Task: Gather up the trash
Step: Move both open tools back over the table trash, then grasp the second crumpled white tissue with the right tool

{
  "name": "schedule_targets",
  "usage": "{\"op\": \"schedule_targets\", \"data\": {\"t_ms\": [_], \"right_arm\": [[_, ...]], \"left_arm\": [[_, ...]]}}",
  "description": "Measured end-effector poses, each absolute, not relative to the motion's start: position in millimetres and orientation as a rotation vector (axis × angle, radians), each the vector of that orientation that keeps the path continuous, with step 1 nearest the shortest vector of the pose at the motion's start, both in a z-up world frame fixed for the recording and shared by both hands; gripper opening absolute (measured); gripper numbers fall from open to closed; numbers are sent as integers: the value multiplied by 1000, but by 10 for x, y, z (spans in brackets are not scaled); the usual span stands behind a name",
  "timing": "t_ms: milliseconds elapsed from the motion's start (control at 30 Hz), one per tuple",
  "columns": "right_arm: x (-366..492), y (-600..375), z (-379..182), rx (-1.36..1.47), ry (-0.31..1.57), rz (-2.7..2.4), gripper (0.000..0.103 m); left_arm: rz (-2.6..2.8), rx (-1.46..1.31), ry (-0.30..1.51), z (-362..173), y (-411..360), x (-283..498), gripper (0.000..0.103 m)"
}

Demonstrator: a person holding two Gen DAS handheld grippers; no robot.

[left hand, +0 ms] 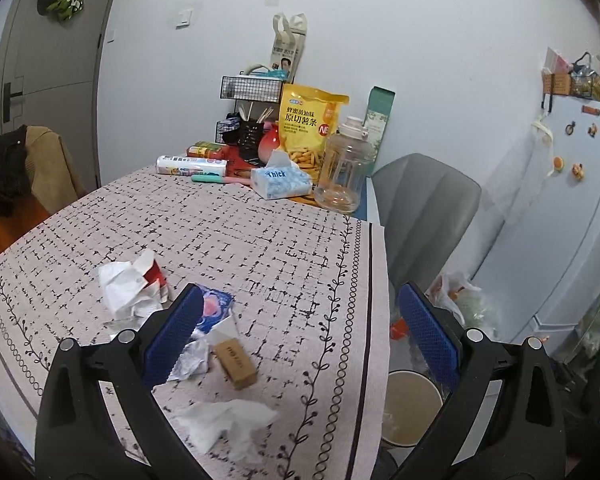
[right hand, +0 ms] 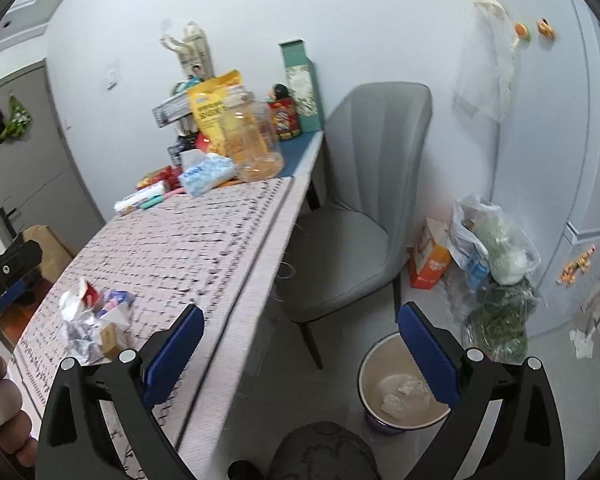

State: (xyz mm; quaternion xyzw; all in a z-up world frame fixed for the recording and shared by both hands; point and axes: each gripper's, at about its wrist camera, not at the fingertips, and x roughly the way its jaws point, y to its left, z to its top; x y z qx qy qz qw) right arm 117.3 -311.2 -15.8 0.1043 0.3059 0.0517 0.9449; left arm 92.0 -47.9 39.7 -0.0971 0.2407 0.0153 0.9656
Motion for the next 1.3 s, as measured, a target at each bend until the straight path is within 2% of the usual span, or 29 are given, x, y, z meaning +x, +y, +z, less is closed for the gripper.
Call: {"op": "schedule_targets", "data": {"t_ms": [500, 900, 1133, 1300], "right_arm": [[850, -2530, -96, 100, 547, 325, 95], [757, -2215, -221, 52, 572, 418, 95], [723, -1946, -339, 18, 647, 540, 95], [751, -1661, -427, -12, 710, 642, 85]], "left_arm": [[8, -195, 503, 192, -44, 280, 97], [101, -290, 482, -57, 501, -41, 97], [125, -327, 515, -200, 774, -111, 97], [139, -331, 560, -323, 860, -69, 97]]}}
